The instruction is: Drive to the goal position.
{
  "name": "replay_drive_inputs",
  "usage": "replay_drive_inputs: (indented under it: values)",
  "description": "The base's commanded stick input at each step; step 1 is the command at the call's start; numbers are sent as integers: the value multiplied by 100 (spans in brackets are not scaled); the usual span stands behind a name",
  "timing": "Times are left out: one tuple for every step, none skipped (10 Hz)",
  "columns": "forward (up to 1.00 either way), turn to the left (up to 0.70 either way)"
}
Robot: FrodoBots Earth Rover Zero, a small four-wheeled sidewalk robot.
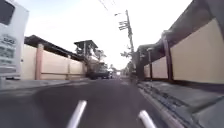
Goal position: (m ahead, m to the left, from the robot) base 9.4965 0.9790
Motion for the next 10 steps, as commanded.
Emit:
replay_drive_inputs:
  values:
    - [100, 0]
    - [100, 0]
    - [100, 0]
    - [100, 0]
    - [100, 6]
    - [100, 24]
    - [100, 40]
    - [100, 40]
    - [100, 18]
    - [100, 0]
